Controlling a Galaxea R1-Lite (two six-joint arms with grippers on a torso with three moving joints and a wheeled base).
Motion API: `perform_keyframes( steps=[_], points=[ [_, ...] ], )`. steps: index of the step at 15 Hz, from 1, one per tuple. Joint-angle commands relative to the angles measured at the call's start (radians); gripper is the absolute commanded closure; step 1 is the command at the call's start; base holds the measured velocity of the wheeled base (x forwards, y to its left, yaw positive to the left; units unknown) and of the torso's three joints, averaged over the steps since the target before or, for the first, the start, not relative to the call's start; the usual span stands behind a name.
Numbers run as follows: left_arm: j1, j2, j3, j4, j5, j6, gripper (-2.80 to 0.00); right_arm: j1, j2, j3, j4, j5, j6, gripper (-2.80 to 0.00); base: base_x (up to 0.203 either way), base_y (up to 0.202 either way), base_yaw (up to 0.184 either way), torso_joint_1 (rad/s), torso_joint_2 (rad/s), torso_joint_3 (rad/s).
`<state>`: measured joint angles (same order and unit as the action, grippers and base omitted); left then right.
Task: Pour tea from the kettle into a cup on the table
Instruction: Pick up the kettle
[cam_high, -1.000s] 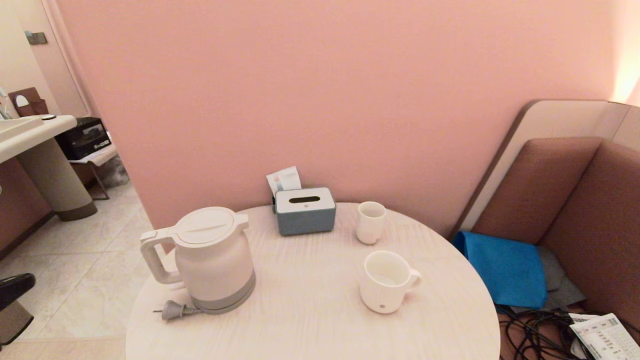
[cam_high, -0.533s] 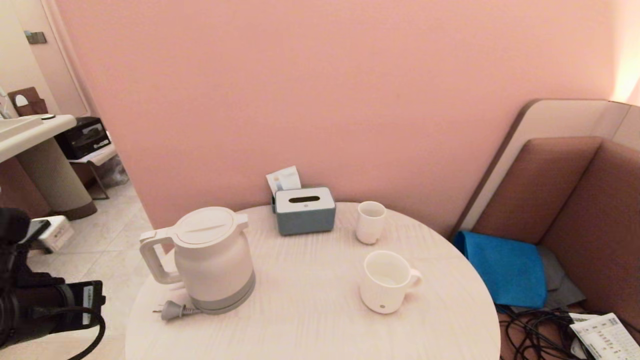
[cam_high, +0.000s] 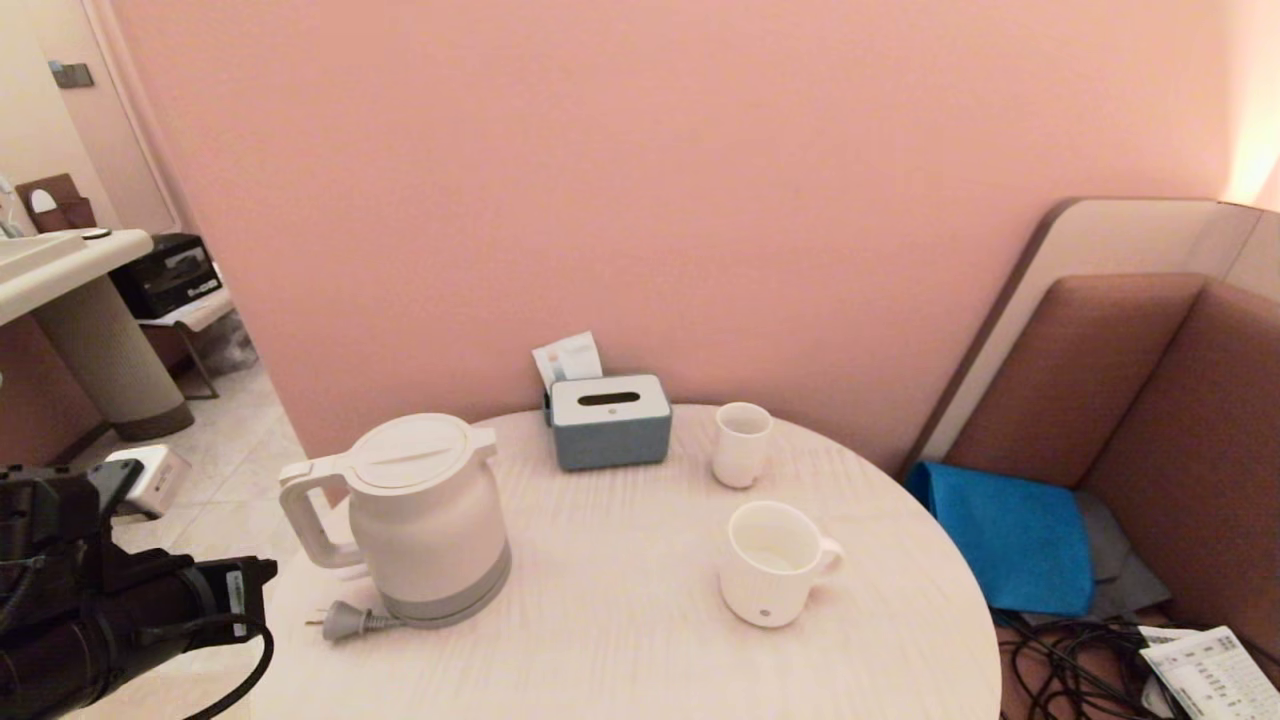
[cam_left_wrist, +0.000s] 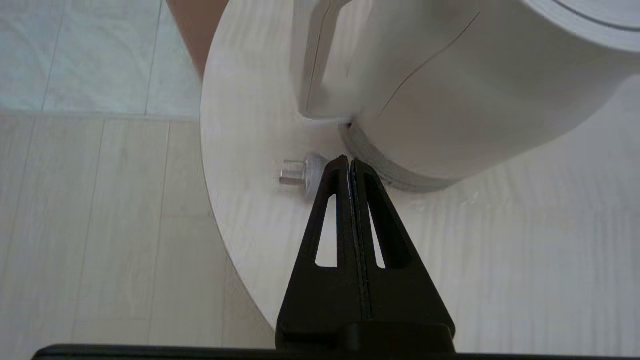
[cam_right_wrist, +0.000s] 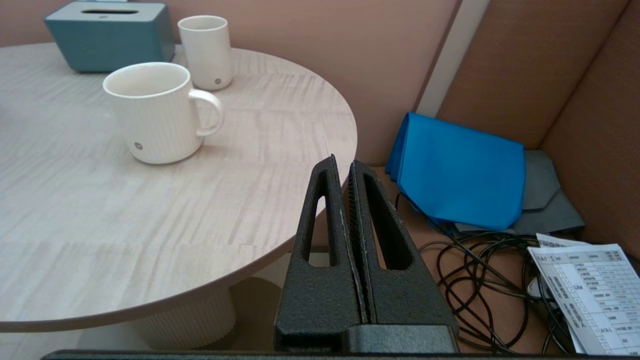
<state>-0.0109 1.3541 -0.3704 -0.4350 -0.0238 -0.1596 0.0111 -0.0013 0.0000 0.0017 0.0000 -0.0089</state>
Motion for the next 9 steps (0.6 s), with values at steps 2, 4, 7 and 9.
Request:
perform_keyframes(
  steps=[2, 4, 7, 9],
  points=[
    [0.001, 0.044, -0.013, -0.010, 0.001, -0.002, 0.00, 0.001, 0.001, 0.000, 0.000, 0.000, 0.000, 0.00, 0.000, 0.000, 0.000, 0.000, 0.00, 0.000],
    [0.001, 0.093, -0.030, -0.017, 0.004, -0.001, 0.00, 0.001, 0.001, 0.000, 0.000, 0.000, 0.000, 0.00, 0.000, 0.000, 0.000, 0.000, 0.00, 0.000],
    [0.002, 0.120, -0.045, -0.039, 0.015, 0.000, -2.80, 0.000, 0.001, 0.000, 0.000, 0.000, 0.000, 0.00, 0.000, 0.000, 0.000, 0.000, 0.00, 0.000],
    [0.002, 0.134, -0.047, -0.041, 0.015, 0.000, -2.80, 0.000, 0.001, 0.000, 0.000, 0.000, 0.000, 0.00, 0.000, 0.000, 0.000, 0.000, 0.00, 0.000]
  ],
)
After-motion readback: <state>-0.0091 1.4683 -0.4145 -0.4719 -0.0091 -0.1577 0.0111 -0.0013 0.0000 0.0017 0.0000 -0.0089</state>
